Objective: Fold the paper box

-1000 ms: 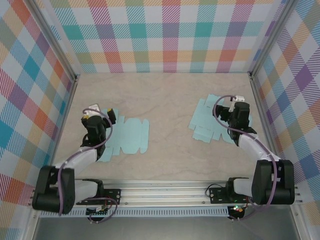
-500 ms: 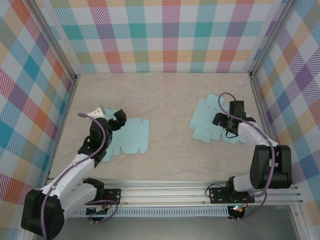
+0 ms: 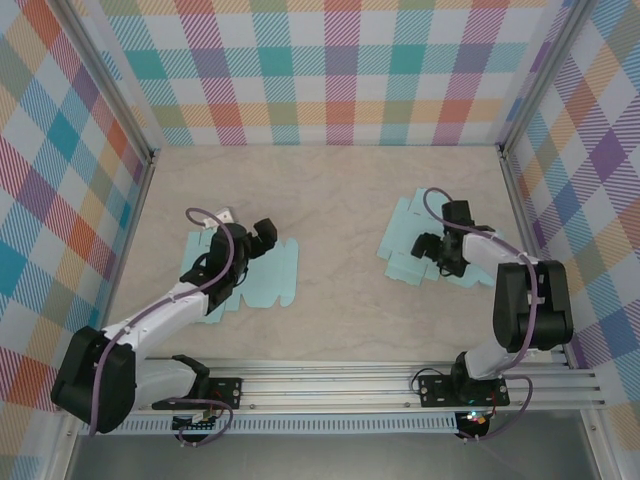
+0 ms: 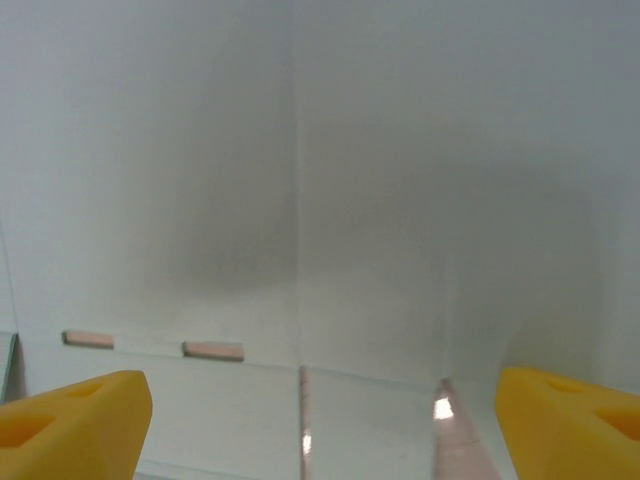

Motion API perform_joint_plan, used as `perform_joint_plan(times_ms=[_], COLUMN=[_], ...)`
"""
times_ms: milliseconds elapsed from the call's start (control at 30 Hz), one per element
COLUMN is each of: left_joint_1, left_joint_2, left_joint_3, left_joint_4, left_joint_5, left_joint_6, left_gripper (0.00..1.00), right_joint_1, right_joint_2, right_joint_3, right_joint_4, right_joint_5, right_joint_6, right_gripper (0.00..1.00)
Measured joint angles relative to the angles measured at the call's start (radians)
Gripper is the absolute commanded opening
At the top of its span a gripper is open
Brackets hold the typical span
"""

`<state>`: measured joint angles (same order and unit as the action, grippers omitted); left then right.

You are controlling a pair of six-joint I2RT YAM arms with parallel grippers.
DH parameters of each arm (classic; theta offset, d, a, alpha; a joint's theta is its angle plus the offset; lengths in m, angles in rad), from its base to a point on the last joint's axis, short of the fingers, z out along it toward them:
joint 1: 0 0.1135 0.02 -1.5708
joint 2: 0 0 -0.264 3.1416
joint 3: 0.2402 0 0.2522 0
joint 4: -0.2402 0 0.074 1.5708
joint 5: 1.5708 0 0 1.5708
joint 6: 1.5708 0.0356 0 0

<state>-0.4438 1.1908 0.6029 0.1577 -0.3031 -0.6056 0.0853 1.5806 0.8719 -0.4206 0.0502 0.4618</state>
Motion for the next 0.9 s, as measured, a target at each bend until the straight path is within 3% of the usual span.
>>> perform_joint_plan(times_ms=[367,667,900], left_joint_1=[-0.006,-0.044,-0.084], left_joint_2=[0.121,0.196,0.276], left_joint_3=[0.074,0.107,0.169], left_joint_4=[0.0,-0.002,-0.001], left_joint_5=[0.053,0.079,0.112], left_joint_6=[-0.097,-0.126,-0.133], left_gripper=[1.0,0.99,0.81], right_joint_1=[0.099,0.369,0.49], right_joint_2=[0.04,0.038,0.048], right_joint_3=[0.0,-0.015,-0.015], right_joint_4=[0.004,0.065,0.181], right_joint_5=[0.057,0.112,-0.018], right_joint_6=[0.082,0.249,0.378], right_gripper=[0.82,0.77,0.76])
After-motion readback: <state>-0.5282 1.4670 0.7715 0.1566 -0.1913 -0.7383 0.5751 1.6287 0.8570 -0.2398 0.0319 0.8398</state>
